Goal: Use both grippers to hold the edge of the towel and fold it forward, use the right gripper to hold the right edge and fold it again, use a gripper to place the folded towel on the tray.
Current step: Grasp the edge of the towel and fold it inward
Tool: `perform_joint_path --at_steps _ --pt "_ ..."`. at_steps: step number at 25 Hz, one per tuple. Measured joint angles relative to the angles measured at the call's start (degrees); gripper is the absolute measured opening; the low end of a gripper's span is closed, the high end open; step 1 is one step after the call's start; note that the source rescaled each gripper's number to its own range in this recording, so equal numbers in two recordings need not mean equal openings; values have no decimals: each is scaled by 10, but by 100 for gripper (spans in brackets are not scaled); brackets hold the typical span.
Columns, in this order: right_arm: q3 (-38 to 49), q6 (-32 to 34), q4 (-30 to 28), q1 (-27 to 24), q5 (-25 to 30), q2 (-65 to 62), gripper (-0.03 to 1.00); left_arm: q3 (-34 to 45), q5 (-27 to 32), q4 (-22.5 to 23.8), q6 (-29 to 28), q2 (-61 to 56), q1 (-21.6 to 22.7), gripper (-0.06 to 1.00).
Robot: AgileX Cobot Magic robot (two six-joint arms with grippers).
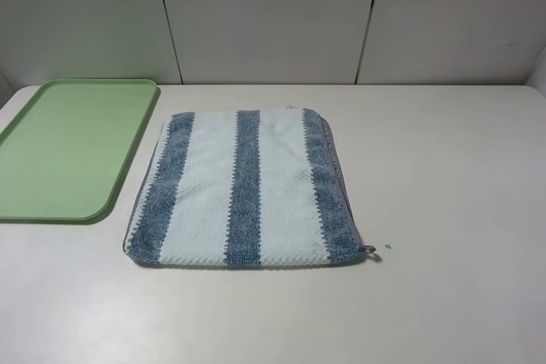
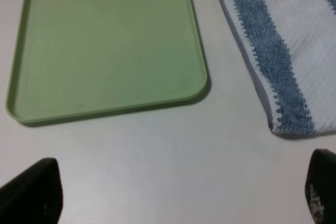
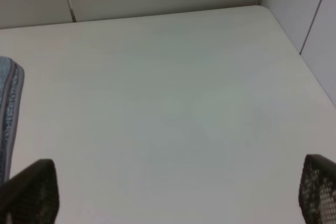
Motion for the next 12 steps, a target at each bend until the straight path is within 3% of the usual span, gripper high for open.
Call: perform_joint_path --at_steps 12 --pt "0 0 0 0 0 0 100 0 0 0 0 0 0 91"
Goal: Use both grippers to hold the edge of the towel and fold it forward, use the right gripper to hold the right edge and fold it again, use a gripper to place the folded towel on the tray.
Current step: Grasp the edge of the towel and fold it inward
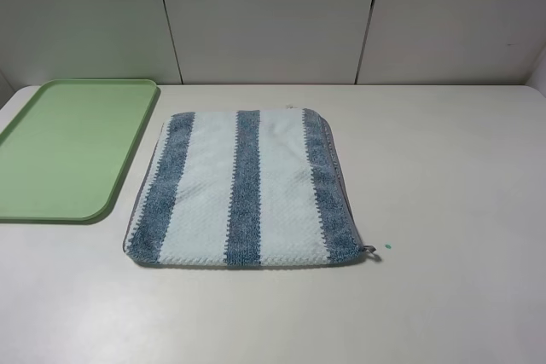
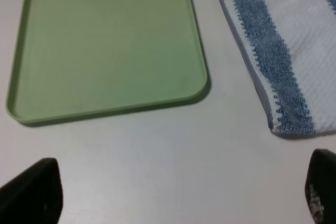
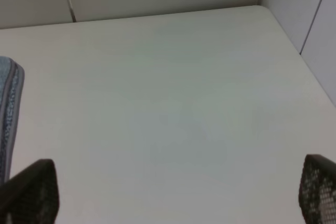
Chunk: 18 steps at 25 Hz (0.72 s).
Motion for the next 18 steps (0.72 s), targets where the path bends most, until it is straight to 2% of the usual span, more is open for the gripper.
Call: perform_joint_path --at_steps 18 --pt "0 0 0 0 0 0 100 0 0 0 0 0 0 91"
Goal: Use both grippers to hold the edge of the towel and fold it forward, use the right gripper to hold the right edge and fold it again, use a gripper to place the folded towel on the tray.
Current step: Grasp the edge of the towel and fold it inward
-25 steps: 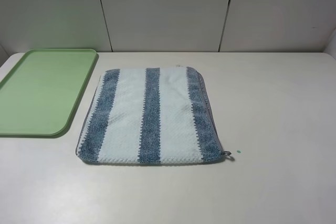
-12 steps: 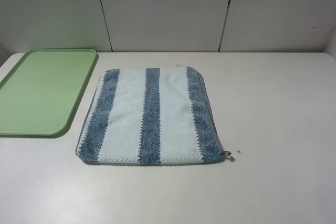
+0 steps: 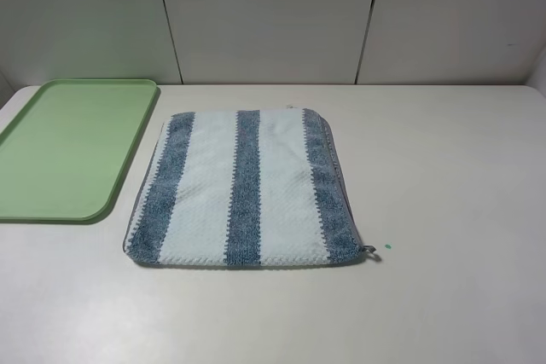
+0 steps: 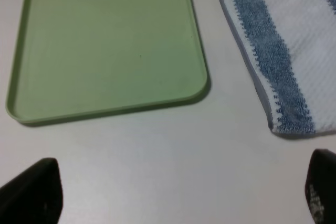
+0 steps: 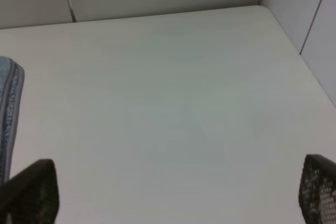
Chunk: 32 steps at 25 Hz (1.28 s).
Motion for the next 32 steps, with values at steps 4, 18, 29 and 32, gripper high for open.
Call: perform_joint_path --at_steps 4,18,29,32 --pt "0 0 0 0 0 0 100 0 0 0 0 0 0 91" --pt "0 0 0 0 0 0 100 0 0 0 0 0 0 91" --pt "0 -2 3 0 0 0 100 0 0 0 0 0 0 91" --pt "0 -8 18 0 0 0 100 -1 1 0 10 9 0 91"
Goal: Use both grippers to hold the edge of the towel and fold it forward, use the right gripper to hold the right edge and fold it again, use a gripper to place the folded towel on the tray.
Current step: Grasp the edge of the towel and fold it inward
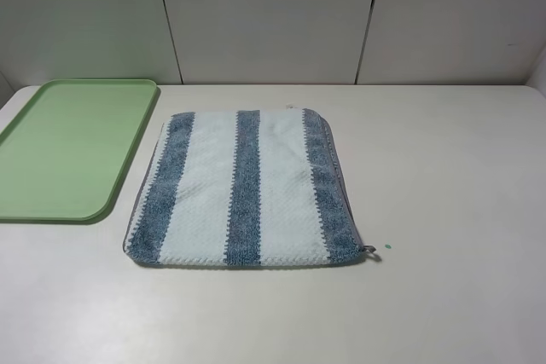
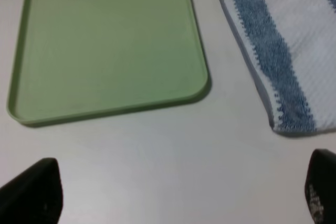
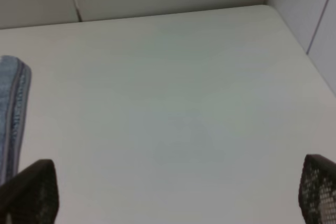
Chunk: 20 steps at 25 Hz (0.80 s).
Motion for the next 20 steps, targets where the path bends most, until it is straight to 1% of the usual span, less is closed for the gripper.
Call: perform_joint_path --at_steps 4,7,10,14,19,20 --pt "0 -26 43 0 0 15 100 -16 4 0 29 54 0 91" --pt "0 -55 76 0 0 54 100 -35 4 0 39 92 0 91" --pt "0 -82 97 0 0 99 100 -55 4 -1 52 124 0 91" --pt "-10 -120 119 2 2 158 100 -75 7 -1 81 159 -26 91" --pt "-54 -145 130 44 2 213 100 -94 16 3 105 220 -67 91" --pt "-66 -149 130 56 2 227 100 -94 16 3 105 220 -67 91"
